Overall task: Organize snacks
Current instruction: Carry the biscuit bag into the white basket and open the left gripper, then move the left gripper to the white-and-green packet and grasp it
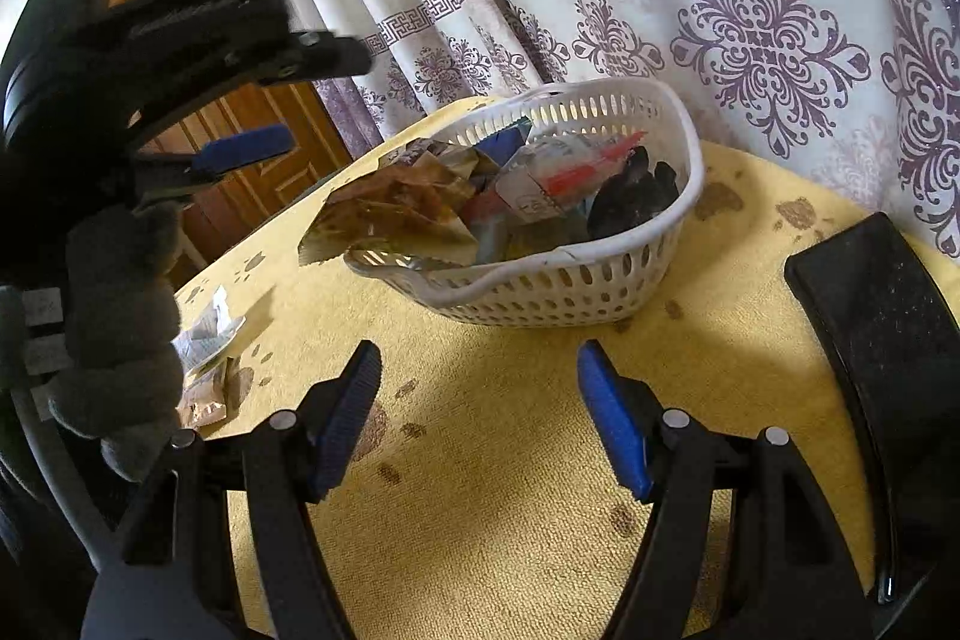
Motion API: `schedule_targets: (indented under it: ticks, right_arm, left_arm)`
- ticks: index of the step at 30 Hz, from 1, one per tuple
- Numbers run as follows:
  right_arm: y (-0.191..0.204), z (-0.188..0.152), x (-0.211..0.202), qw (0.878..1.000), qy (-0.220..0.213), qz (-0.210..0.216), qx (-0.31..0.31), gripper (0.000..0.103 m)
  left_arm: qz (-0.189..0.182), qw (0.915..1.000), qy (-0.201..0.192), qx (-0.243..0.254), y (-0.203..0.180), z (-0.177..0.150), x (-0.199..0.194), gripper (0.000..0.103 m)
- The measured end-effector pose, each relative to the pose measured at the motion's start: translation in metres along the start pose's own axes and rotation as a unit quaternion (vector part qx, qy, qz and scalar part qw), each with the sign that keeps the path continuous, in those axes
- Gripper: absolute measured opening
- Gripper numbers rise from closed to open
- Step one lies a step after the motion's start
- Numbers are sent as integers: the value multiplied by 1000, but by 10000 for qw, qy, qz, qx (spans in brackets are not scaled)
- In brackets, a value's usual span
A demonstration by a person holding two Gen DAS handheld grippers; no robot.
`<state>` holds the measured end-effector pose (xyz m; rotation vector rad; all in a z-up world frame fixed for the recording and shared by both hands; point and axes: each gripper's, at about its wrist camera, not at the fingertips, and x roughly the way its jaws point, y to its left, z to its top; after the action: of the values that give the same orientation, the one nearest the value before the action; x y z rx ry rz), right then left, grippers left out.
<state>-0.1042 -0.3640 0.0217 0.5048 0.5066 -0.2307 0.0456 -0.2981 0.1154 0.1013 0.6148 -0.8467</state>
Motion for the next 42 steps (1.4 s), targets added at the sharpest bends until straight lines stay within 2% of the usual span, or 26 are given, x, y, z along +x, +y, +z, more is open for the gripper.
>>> schedule_targets:
  ticks: [4, 9, 14, 18, 21, 28, 31, 35, 40, 42]
  right_arm:
    - [1, 2, 3, 10000, 10, -16, -1, 70]
    - [-1, 1, 2, 10000, 4, -11, 19, 70]
    - [0, 0, 0, 10000, -2, -3, 5, 70]
    - [-1, -1, -1, 10000, -8, -2, 10, 70]
    - [-1, 0, -1, 10000, -7, -1, 7, 70]
    - [-1, 0, -1, 10000, 2, -6, 4, 70]
    - [-1, 0, -1, 10000, 2, -16, -4, 70]
    - [-2, 1, 0, 10000, 4, -26, -12, 70]
    - [0, 1, 1, 10000, 15, -30, -44, 70]
    - [0, 1, 2, 10000, 19, -20, -74, 74]
  left_arm:
    - [175, 9996, -30, -200, 13, -2, -7, 74]
    - [510, 9987, 50, -8, 16, -15, -14, 74]
    - [507, 9985, 211, 22, 25, -35, -22, 75]
    - [813, 9954, 431, 266, 22, -43, -2, 75]
    - [897, 9940, 516, 342, 20, -44, 15, 75]
    - [1007, 9927, 629, 201, 28, -37, 31, 75]
    - [898, 9943, 556, 120, 29, -39, 21, 76]
    - [956, 9945, 429, 22, 30, -42, 6, 79]
    - [1262, 9914, 283, -195, 49, -44, -15, 88]
    - [1474, 9883, 252, -287, 60, -45, -22, 89]
